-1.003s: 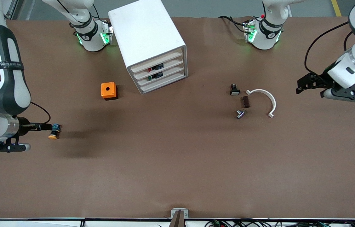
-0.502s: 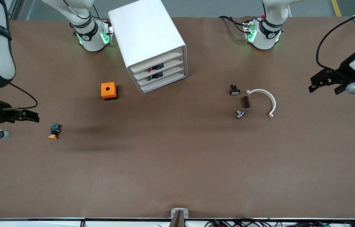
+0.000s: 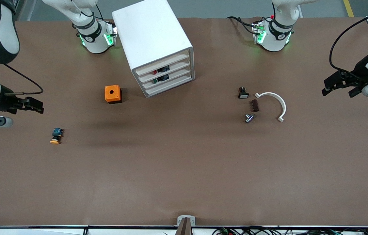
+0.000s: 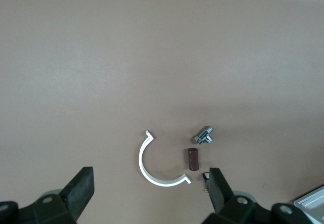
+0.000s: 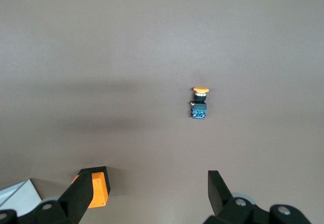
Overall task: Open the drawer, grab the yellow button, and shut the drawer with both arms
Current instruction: 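Set the button on the table, open the right gripper, withdraw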
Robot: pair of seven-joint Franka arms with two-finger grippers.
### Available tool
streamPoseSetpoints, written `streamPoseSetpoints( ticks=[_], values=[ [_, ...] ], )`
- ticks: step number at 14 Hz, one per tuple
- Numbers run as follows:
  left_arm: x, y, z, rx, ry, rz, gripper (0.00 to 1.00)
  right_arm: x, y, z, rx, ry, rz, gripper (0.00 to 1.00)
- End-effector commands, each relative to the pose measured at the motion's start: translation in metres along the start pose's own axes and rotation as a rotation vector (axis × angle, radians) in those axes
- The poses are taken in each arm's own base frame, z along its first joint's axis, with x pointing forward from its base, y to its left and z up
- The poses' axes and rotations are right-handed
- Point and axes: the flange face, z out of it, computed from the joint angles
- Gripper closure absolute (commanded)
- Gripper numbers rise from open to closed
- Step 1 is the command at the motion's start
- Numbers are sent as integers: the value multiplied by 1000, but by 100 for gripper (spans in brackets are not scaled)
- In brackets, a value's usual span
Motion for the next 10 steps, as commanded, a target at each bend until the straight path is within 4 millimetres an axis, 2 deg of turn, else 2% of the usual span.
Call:
streamPoseSetpoints(
  ticks=[1,5,8,10],
  values=[
    [-1,0,-5,25,-8,2,0,-25,0,-29,22,42,33,0],
    [0,1,-4,30,-9,3,0,-45,6,-59,18,79,62,0],
    [-1,8,-3,28,-10,15,0,-54,6,-71,18,93,66,0],
    [-1,2,-7,38,-4,9,0,-54,8,-72,22,96,70,0]
  ],
)
